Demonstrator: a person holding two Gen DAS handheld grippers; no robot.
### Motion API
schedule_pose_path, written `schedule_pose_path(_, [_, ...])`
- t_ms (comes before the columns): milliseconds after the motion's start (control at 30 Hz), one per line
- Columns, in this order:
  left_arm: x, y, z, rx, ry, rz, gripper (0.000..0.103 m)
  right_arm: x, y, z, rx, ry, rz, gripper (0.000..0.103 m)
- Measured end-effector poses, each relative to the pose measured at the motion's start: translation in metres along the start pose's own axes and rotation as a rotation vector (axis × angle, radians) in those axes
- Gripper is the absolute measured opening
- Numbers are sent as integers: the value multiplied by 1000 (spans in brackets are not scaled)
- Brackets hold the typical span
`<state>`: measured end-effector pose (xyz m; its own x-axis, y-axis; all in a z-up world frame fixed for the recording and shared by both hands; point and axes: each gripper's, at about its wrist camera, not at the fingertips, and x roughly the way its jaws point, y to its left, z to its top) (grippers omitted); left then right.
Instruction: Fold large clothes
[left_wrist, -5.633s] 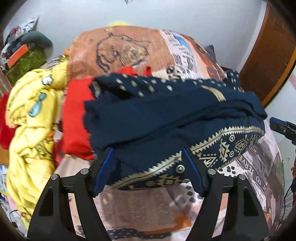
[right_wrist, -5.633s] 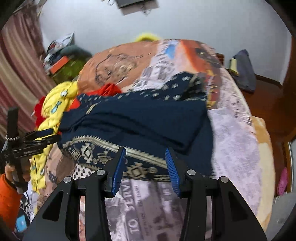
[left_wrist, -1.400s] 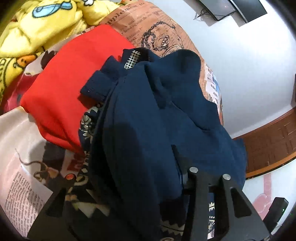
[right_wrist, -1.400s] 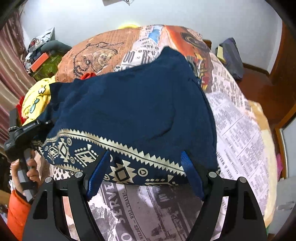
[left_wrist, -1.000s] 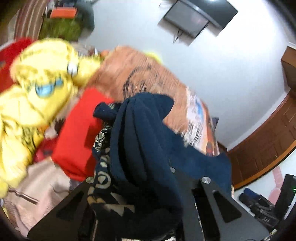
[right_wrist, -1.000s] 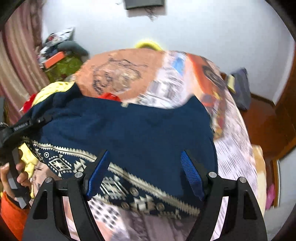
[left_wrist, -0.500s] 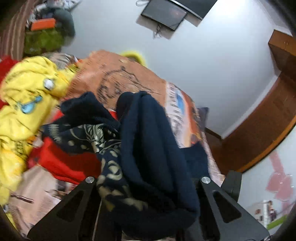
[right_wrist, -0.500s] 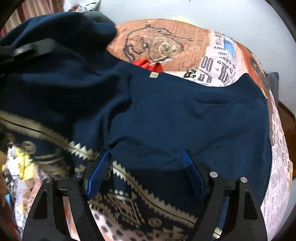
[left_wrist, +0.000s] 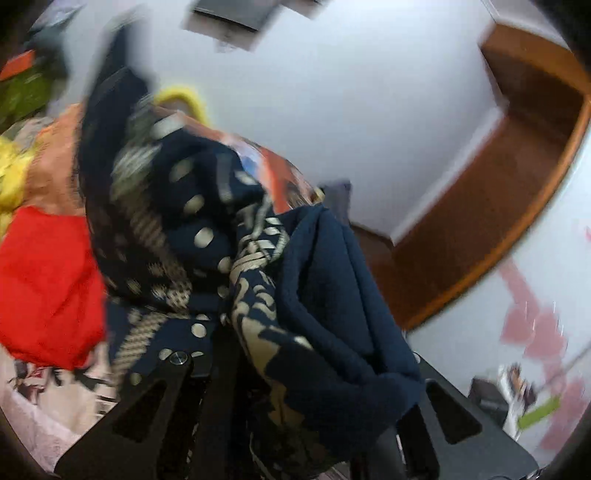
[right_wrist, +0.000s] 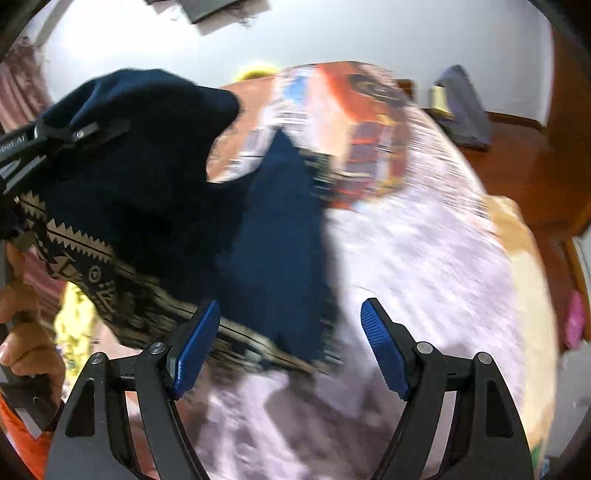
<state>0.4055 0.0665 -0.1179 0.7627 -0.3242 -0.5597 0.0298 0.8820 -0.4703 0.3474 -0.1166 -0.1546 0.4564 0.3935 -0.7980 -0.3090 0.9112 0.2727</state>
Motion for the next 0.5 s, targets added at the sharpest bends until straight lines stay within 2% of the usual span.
schedule_pose_path(100, [38,-25,-27,106,129,3,8,-8,-25,-9,39,1,-53,76])
schedule_pose_path(200, [73,-25,-59,183,262,66,8,-16,-44,-12,79,1,-76,76])
schedule_pose_path(267, [90,-17,-78,226,323,116,8,-23,-50,-16,90,-3,-84,76])
schedule_pose_path(367, [91,-10,-87,263,338,119,8,-31,-57,-15,93,-15,-93,76])
schedule_pose_path(433, [82,-11,-85,269,338,91,14,-37,-58,-16,90,-28,-93,76])
schedule_pose_path(500, [74,-15,-87,290,358,61,38,-46,-56,-16,81,-45,-93,76])
